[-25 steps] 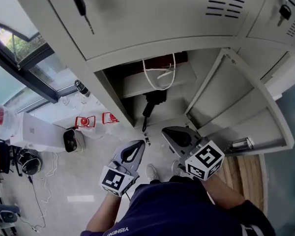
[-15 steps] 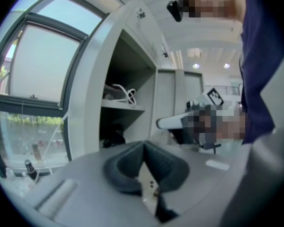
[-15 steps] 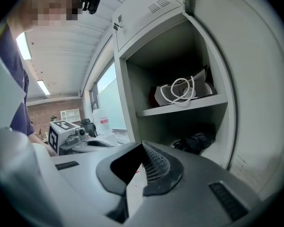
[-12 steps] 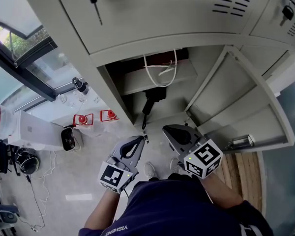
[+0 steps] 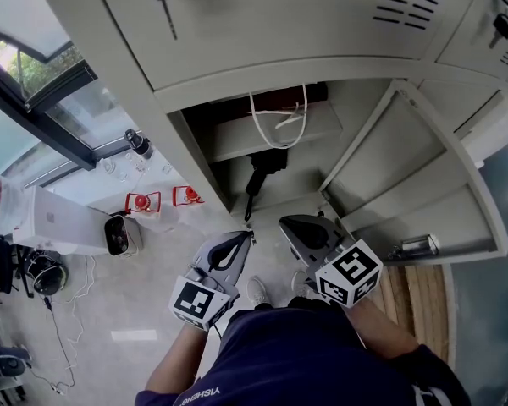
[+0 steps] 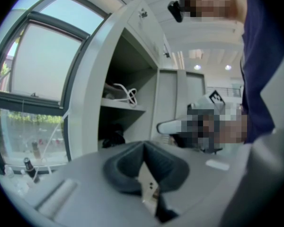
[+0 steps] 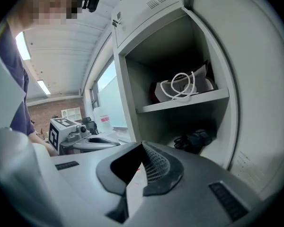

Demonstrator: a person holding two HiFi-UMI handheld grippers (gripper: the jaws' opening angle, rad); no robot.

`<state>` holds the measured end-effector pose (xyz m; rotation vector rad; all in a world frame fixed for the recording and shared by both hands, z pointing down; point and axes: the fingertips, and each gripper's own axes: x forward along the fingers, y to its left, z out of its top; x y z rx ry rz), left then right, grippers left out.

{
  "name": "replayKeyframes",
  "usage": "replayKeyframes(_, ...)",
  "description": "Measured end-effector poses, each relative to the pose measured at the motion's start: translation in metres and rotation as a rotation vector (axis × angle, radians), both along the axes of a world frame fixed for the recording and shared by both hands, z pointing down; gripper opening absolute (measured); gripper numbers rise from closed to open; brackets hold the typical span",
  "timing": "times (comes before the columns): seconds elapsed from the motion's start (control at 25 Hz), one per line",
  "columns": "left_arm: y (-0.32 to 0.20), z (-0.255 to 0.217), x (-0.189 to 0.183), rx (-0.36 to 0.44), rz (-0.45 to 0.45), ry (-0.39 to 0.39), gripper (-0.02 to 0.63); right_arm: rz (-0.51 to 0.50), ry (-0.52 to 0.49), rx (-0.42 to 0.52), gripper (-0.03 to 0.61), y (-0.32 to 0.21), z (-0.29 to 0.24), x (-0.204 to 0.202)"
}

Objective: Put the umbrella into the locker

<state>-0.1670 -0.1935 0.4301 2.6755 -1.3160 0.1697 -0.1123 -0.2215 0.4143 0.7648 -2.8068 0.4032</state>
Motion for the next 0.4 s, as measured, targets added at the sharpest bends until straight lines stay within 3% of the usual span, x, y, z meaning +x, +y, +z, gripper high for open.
replayKeyframes(0.4,0.0016,0.0112,-0.0057,-0.031,-0.002,0.011,0.003,-0.017,0.008,-0.014,0.006,0.0027,0.0077,-0.0087)
